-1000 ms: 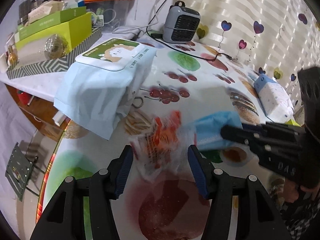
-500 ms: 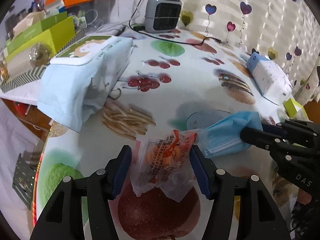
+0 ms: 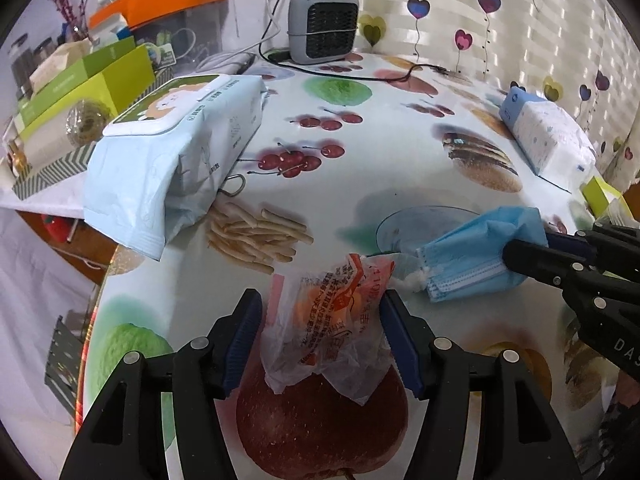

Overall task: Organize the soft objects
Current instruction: 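Grasp and lift the orange-printed plastic bag with the left gripper while the right gripper lifts the mask, then carry the plastic bag and blue mask over the tray with both grippers, then lower the bag and mask into the tray and open both grippers, then withdraw both open grippers away from the tray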

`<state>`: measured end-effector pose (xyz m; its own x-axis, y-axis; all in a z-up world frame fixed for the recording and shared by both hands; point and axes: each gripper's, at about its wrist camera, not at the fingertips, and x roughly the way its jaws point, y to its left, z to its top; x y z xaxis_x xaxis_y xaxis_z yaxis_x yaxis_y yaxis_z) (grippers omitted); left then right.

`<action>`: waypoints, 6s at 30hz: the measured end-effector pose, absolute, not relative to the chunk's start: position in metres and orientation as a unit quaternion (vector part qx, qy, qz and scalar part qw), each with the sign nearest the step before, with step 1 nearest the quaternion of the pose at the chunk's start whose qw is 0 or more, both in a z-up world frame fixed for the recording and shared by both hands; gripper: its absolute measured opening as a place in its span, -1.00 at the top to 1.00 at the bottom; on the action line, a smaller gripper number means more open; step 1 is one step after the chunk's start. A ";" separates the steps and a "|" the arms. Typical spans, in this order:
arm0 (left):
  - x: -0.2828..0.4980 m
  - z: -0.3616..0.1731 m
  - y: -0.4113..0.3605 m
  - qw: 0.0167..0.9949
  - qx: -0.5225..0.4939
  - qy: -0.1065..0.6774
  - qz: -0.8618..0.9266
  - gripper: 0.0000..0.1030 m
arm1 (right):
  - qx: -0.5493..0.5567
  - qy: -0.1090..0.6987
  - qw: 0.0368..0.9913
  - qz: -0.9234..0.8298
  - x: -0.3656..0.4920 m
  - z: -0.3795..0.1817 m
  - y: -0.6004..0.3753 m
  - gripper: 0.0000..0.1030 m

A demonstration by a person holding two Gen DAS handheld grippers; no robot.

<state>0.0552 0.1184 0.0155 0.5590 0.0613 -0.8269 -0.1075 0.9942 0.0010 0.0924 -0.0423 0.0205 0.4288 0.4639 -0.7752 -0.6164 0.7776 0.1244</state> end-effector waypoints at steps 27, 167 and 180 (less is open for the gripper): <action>0.046 0.017 0.118 0.895 -0.032 0.443 0.050 0.37 | -0.077 0.420 0.857 0.287 0.084 0.020 -0.056 0.71; 0.098 0.094 -0.209 0.868 0.062 0.406 -0.278 -0.34 | 0.072 0.357 0.930 -0.056 0.013 0.066 -0.367 0.15; 0.014 0.083 -0.171 0.881 0.079 0.396 -0.248 -0.34 | 0.068 0.351 0.932 -0.058 -0.051 0.066 -0.333 0.15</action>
<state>0.0137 -0.1705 0.0830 0.5635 -0.3732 -0.7370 0.4991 0.8647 -0.0563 -0.0510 -0.3332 0.0664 0.7468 -0.0614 -0.6622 0.1567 0.9839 0.0855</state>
